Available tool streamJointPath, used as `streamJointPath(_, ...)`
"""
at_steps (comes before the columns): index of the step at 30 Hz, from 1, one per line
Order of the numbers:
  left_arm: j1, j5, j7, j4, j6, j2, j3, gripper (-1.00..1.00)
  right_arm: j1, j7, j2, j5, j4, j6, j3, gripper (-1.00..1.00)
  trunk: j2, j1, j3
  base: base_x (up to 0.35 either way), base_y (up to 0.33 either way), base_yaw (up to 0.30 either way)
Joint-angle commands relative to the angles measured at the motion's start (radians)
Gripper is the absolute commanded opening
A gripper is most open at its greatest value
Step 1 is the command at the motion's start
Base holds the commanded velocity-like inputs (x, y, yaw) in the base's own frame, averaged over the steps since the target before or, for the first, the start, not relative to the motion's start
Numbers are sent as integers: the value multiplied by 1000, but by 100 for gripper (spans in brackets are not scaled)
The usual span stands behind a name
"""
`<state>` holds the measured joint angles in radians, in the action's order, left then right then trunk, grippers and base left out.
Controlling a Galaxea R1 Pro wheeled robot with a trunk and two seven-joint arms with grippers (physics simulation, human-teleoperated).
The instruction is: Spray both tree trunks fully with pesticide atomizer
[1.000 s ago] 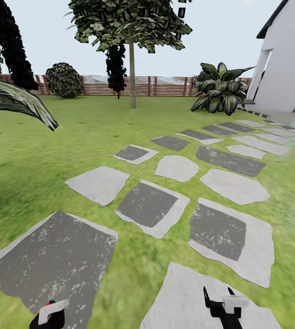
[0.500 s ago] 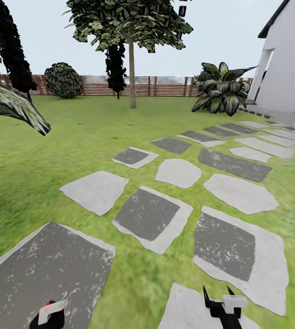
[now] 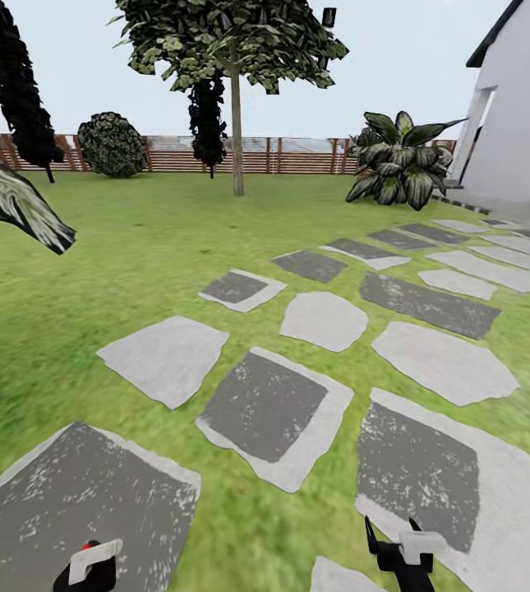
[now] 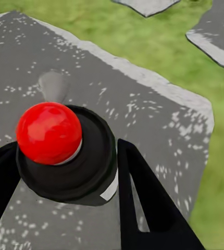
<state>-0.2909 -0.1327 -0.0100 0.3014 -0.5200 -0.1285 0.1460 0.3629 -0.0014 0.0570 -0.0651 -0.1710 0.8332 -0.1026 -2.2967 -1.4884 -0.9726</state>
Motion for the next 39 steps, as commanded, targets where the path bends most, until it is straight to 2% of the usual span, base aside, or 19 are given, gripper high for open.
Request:
streamJointPath(1, -1, -9, -1, -1, -3, 0, -3, -100, 1, 0, 0, -7, 1, 3, -6, 100, 0, 0, -1, 340, 0, 0)
streamJointPath(39, -1, -8, -2, -1, -4, 0, -2, -100, 1, 3, 1, -9, 1, 1, -6, 100, 0, 0, -1, 339, 0, 0)
